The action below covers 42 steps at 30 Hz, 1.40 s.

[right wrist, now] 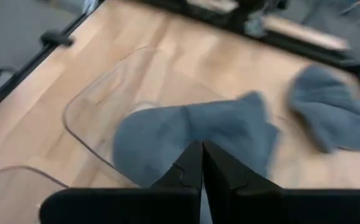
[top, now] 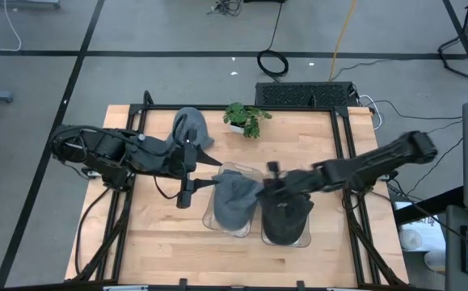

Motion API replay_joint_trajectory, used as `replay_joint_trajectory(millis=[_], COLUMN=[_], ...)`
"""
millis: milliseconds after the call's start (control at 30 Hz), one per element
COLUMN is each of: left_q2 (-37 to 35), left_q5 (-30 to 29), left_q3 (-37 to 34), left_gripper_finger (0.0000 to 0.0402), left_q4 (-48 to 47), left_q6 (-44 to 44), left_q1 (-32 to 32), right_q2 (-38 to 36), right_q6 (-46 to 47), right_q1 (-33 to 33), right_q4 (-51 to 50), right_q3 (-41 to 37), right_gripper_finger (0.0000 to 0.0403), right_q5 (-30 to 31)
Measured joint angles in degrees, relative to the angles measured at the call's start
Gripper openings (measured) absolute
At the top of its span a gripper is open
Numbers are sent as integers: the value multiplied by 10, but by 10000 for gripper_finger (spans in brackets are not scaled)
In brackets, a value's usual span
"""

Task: Pick & Place hat
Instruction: Put the gray cap into the left transparent bin

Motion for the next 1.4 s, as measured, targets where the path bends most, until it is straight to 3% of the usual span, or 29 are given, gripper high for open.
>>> replay_joint_trajectory(millis=[167, 367, 533, 633, 700, 767, 867, 967, 1400], left_q2=[0, 0, 5, 14, 26, 34, 46, 55, 27], left_q5=[0, 0, 0, -1, -17, -79, -164, -183, -68], left_q3=[0, 0, 0, 0, 0, 0, 0, -27, -353], left_gripper_finger=[214, 214, 214, 214, 214, 214, 214, 215, 307], left_q4=[61, 133, 87, 8, -63, -164, -329, -478, -409], left_q6=[11, 13, 26, 15, -17, -85, -252, -417, -489], left_q1=[0, 0, 1, 2, 5, 10, 40, 84, 350], right_q2=[-180, -360, -456, -496, -514, -522, -524, -520, -475], right_q6=[1, -16, -15, -12, -11, -6, 4, 4, 28], right_q1=[-4, -3, -3, -3, -3, -3, -3, -3, -3], right_q4=[19, 24, 15, 10, 11, 15, 13, 14, 17], right_q3=[-141, -217, -258, -271, -273, -273, -273, -273, -273], right_gripper_finger=[0, 0, 0, 0, 0, 0, 0, 0, 0], right_q5=[24, 20, 21, 22, 22, 22, 22, 22, 20])
